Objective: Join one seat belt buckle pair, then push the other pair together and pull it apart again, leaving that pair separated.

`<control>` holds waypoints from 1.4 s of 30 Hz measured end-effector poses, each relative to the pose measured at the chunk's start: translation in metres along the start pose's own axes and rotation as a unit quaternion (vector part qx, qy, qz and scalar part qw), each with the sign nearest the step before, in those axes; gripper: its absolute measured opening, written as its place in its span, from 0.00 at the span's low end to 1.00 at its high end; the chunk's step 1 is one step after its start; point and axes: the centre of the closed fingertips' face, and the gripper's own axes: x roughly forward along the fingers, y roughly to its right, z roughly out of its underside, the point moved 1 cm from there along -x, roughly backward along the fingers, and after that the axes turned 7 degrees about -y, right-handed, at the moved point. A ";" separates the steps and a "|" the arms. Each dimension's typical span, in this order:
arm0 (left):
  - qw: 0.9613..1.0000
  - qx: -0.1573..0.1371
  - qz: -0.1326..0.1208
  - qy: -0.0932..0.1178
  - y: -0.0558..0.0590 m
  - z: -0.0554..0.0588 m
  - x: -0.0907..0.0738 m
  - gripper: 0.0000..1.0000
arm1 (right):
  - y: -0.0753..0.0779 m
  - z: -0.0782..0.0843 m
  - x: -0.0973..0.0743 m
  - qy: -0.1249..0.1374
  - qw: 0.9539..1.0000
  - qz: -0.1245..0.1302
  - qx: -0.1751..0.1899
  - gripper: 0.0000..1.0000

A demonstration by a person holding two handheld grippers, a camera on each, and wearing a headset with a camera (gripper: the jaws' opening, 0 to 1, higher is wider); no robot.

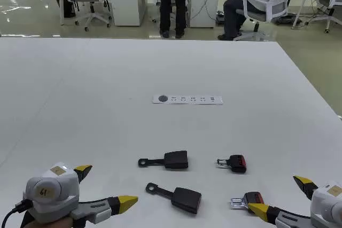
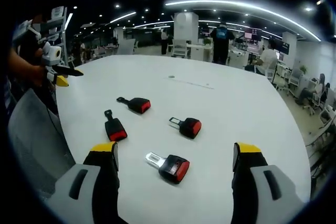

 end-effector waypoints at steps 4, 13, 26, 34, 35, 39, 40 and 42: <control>1.000 -0.001 0.001 -0.001 0.000 0.001 0.001 0.99 | 0.000 0.000 0.000 0.000 1.000 -0.001 0.000 0.91; 1.000 -0.002 0.003 -0.003 0.000 0.003 0.003 0.99 | -0.001 0.001 0.001 -0.002 1.000 -0.003 0.002 0.91; 1.000 -0.001 0.006 -0.005 -0.001 0.004 0.008 0.99 | -0.001 0.004 0.003 -0.005 1.000 -0.006 0.002 0.91; 1.000 0.001 0.007 -0.007 -0.002 0.003 0.009 0.99 | 0.001 0.000 0.004 -0.005 1.000 -0.008 0.000 0.91; 1.000 0.001 0.007 -0.008 -0.003 0.003 0.009 0.99 | 0.001 0.000 0.004 -0.006 1.000 -0.008 -0.001 0.91; 1.000 0.002 0.009 -0.008 -0.003 0.004 0.011 0.99 | 0.001 0.000 0.004 -0.005 1.000 -0.008 -0.001 0.91; 1.000 0.002 0.010 -0.008 -0.001 0.003 0.011 0.99 | 0.001 -0.001 0.004 -0.005 1.000 -0.008 -0.002 0.91; 1.000 0.003 0.011 -0.008 0.001 0.003 0.011 0.99 | 0.000 -0.001 0.004 -0.005 1.000 -0.009 -0.002 0.91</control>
